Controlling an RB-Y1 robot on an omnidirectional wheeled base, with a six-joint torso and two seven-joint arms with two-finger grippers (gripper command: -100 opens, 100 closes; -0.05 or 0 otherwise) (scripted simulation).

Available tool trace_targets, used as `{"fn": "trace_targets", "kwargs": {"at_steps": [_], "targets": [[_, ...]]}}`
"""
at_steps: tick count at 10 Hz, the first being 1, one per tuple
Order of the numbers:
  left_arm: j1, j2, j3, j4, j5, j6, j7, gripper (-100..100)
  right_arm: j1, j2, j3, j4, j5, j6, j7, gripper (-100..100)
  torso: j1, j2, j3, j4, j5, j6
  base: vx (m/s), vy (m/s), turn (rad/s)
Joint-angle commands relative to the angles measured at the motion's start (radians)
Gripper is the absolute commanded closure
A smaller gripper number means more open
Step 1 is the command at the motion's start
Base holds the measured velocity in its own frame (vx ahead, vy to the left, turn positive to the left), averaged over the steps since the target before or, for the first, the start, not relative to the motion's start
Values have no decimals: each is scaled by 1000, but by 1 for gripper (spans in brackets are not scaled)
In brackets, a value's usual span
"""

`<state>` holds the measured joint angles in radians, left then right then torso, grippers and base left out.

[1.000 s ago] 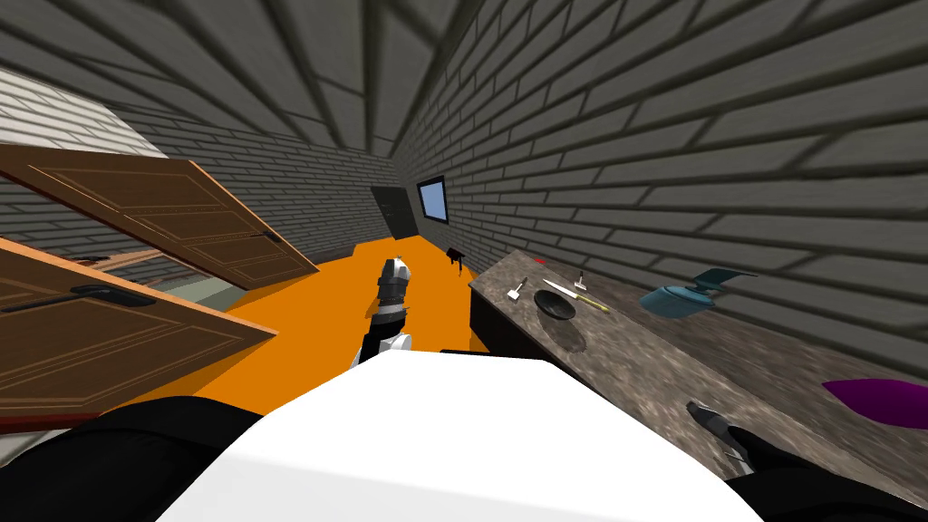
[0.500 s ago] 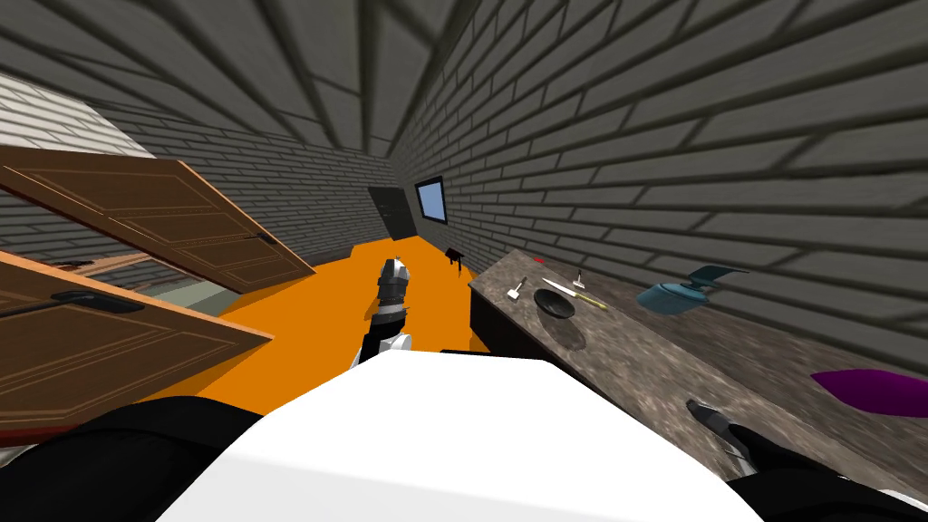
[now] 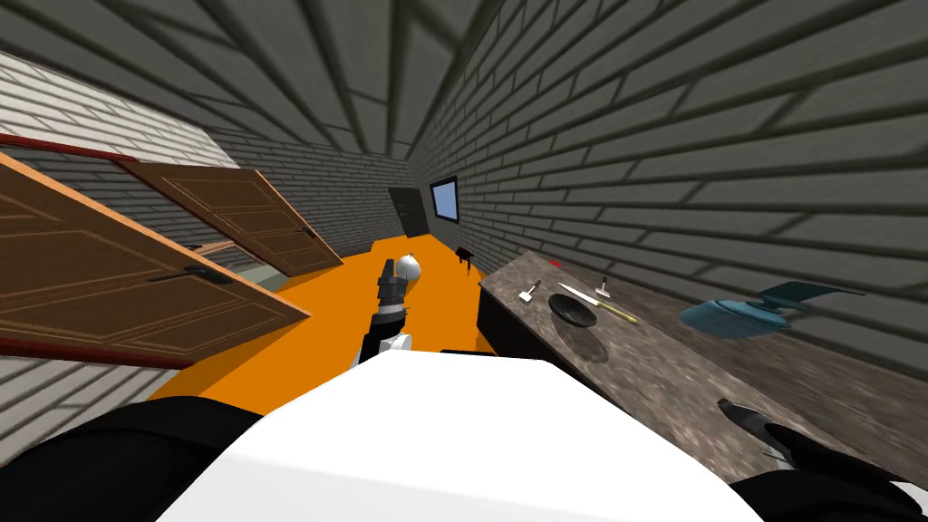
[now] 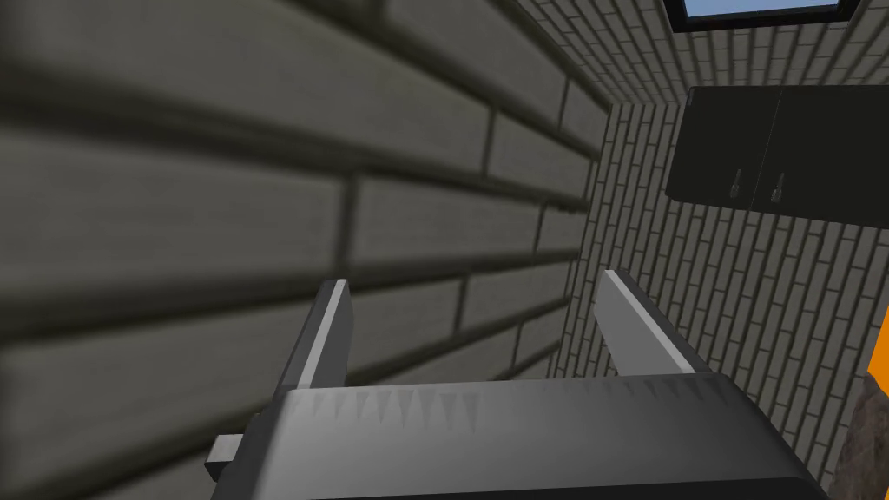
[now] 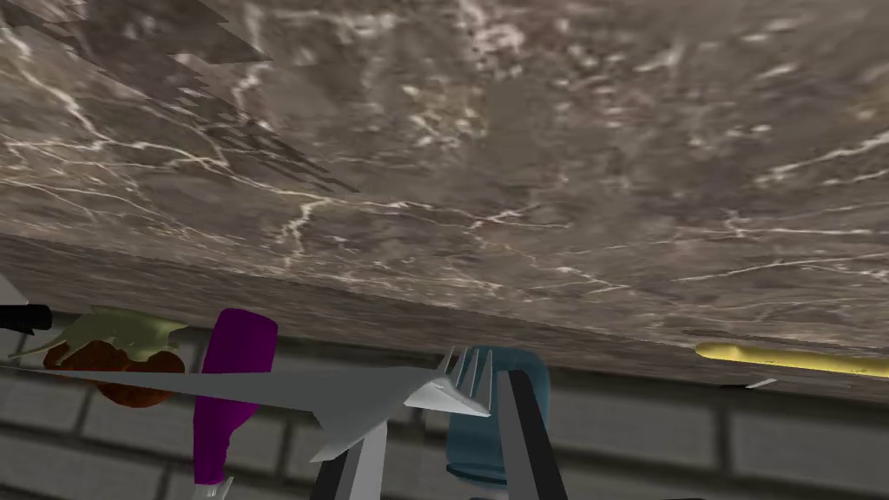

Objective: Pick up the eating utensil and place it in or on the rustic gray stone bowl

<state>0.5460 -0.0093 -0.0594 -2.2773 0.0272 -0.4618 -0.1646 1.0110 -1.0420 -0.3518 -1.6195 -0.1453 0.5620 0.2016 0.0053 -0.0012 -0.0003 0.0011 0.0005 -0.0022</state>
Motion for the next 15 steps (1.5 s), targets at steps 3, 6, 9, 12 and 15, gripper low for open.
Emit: {"fn": "trace_targets", "kwargs": {"at_steps": [3, 6, 9, 12, 15], "targets": [[0, 0, 0, 0, 0, 0, 0, 0, 41, -44, -78, 6, -26, 50, -10, 100, 3, -1, -1, 0, 1, 1, -32, 106, 349], [0, 0, 0, 0, 0, 0, 0, 0, 79, -73, -131, 5, -49, 82, -18, 100, 2, -2, -1, -1, 0, 1, -9, 75, 245], [0, 0, 0, 0, 0, 0, 0, 0, 130, -112, -186, -18, -93, 139, -32, 100, 2, -5, -3, -2, 1, 2, 56, 63, 145], [1, 0, 0, 0, 0, 0, 0, 0, 154, -142, -193, -58, -142, 181, -45, 100, 0, -12, -7, -3, -1, 2, 171, 37, -51], [1, 0, 0, 0, 0, 0, 0, 0, 164, -172, -180, -104, -195, 217, -57, 100, 1, -15, -9, -4, 0, 2, 230, 63, -149]]}}
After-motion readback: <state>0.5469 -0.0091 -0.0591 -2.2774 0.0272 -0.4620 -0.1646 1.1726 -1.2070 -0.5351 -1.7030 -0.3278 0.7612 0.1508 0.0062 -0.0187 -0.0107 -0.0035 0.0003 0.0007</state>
